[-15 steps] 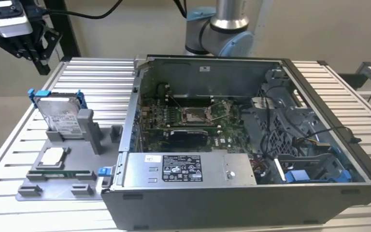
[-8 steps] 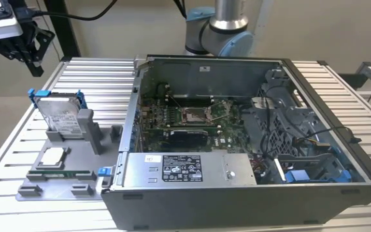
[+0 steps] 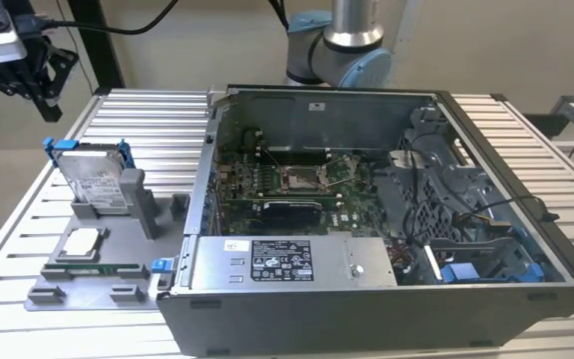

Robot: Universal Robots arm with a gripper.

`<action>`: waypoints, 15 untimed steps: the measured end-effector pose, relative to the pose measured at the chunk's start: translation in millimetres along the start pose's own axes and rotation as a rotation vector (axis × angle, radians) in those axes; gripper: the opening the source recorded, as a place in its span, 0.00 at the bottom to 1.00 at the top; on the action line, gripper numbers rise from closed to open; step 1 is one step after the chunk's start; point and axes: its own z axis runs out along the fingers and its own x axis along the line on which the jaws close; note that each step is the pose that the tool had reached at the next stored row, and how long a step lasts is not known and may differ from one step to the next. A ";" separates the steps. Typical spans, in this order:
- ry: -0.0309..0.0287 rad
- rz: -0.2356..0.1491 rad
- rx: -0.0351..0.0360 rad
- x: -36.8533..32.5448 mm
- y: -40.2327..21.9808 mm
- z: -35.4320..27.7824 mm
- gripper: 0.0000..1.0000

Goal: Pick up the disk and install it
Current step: 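Reach for the disk, then pick up the disk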

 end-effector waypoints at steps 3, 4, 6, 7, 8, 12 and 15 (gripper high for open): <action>-0.0001 0.000 0.0000 0.2 -0.2 0.0 0.00; -0.0001 0.000 0.0000 0.3 -0.2 0.0 0.00; -0.0002 0.000 -0.0001 0.3 -0.2 0.0 0.00; -0.0001 0.000 0.0000 0.3 -0.1 0.0 0.00; -0.0001 0.000 0.0000 0.3 -0.1 0.0 0.00; -0.0001 0.000 0.0000 0.3 -0.2 0.0 0.00; -0.0001 -0.001 0.0000 0.4 -0.2 0.0 0.00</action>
